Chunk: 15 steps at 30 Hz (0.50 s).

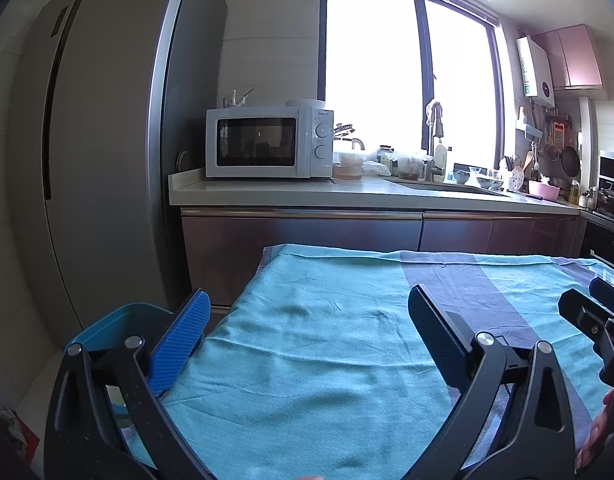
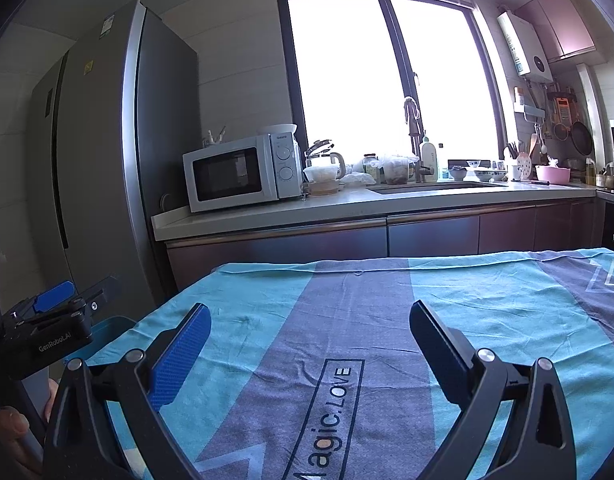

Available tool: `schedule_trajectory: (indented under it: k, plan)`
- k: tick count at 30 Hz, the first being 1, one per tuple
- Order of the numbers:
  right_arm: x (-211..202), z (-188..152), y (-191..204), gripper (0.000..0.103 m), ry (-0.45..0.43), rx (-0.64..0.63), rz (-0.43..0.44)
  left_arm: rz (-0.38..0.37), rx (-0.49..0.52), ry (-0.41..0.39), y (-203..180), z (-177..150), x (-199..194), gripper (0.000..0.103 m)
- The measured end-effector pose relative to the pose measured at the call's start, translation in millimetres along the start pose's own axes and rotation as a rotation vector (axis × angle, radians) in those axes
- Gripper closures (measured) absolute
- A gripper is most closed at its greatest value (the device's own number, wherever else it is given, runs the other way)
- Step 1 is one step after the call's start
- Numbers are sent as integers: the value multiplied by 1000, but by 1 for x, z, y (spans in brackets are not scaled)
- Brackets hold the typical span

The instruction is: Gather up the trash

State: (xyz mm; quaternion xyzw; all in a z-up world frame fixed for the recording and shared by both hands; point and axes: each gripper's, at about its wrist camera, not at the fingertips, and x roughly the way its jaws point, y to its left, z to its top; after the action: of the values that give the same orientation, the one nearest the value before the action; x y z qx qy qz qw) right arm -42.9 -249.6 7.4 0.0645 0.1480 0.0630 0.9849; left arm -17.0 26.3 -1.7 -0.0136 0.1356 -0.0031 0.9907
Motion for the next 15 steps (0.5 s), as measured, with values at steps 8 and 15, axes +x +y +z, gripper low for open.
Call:
schedule_trajectory:
  k: [8, 15]
  plan:
    - [-1, 0, -1, 7, -1, 3, 0, 2, 2, 2, 1, 0, -1, 6]
    - [-2, 1, -3, 7, -1, 5, 0, 3, 5, 6, 0, 0, -1, 6]
